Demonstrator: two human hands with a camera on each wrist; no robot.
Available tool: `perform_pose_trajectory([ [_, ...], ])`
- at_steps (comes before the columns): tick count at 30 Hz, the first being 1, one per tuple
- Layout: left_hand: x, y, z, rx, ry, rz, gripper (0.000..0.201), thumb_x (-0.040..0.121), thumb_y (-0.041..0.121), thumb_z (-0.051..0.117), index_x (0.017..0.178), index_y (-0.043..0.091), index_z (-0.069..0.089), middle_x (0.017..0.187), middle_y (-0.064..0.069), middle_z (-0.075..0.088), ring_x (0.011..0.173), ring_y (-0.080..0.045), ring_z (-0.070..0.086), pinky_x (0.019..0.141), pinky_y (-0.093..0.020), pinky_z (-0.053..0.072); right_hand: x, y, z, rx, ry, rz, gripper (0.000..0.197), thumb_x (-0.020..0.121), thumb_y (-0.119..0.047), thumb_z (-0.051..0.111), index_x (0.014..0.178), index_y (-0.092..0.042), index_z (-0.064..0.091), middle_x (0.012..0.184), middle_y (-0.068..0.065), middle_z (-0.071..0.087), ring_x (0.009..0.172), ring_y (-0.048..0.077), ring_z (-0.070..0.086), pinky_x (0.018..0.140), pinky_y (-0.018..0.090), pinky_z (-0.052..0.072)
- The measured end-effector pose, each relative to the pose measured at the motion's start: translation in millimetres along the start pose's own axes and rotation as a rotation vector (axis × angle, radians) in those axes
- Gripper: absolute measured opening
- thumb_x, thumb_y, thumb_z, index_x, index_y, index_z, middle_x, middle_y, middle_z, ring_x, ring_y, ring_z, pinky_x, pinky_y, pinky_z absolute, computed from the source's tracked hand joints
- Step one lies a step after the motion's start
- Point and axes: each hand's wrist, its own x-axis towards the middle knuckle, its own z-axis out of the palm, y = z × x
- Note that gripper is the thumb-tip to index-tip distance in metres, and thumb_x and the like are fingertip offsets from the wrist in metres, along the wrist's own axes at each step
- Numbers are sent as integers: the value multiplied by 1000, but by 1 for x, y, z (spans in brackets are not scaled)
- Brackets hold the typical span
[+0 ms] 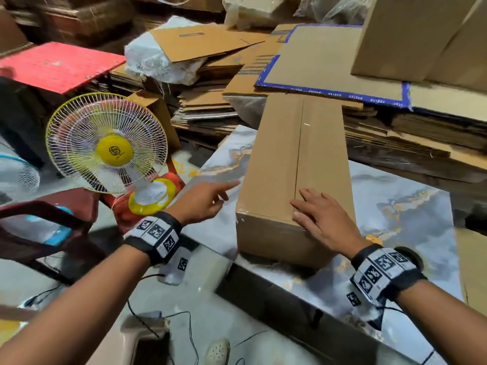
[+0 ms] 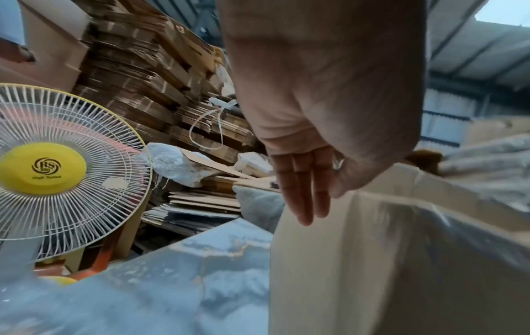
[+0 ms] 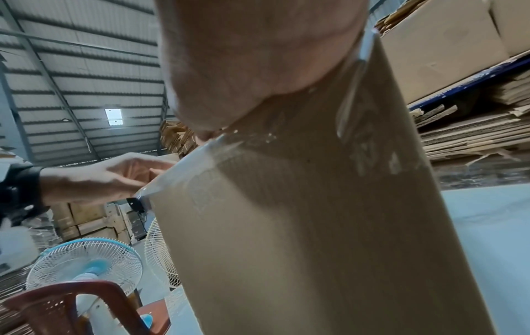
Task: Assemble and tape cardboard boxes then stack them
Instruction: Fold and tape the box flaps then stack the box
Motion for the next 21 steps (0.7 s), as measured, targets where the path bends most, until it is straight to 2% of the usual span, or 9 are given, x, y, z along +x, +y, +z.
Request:
perform_pose_trajectory([
  [2,-9,-1,12,-38,-83,40,69,93,8,63,154,33,40,115,-9,72,94,-17,70,88,-37,58,1,-1,1,-21,10,1,89,90,-78,4,145,-29,54,160,5,39,151,21,27,122,39,16],
  [5,-8,0,30,-10,-105,111,75,93,12,69,157,30,34,112,-10,71,94,-21,68,87,-40,57,1,-1,4,-30,20,17,78,93,-71,14,144,-29,55,159,5,40,151,21,28,122,40,17],
  [7,-3,0,35,42,-90,153,75,93,12,70,158,27,34,110,-9,71,97,-25,67,87,-43,56,2,-1,4,-30,18,26,77,93,-69,16,143,-28,56,158,5,41,151,21,29,122,41,18],
  [11,0,-7,32,43,-84,198,70,95,19,70,157,26,37,125,-9,70,112,-25,67,93,-41,56,2,-3,3,-36,29,16,74,94,-69,20,140,-26,59,154,8,48,147,24,35,119,43,24],
  [14,0,-8,33,-17,-57,234,64,98,28,66,155,26,39,135,-7,66,115,-23,66,95,-36,56,2,-5,2,-45,22,36,73,94,-69,22,140,-26,60,153,6,48,146,22,36,119,41,23],
  [17,1,-16,41,-55,-6,269,61,97,44,61,153,30,43,143,0,59,113,-21,66,92,-40,57,2,-7,1,-33,10,57,73,94,-68,22,140,-26,59,156,5,45,147,22,34,120,40,20],
  [21,8,-33,49,-40,7,319,60,97,61,52,152,44,38,132,0,68,108,-24,67,85,-43,57,2,-10,0,-32,23,73,75,94,-70,22,140,-25,59,155,8,46,146,24,35,119,40,21],
])
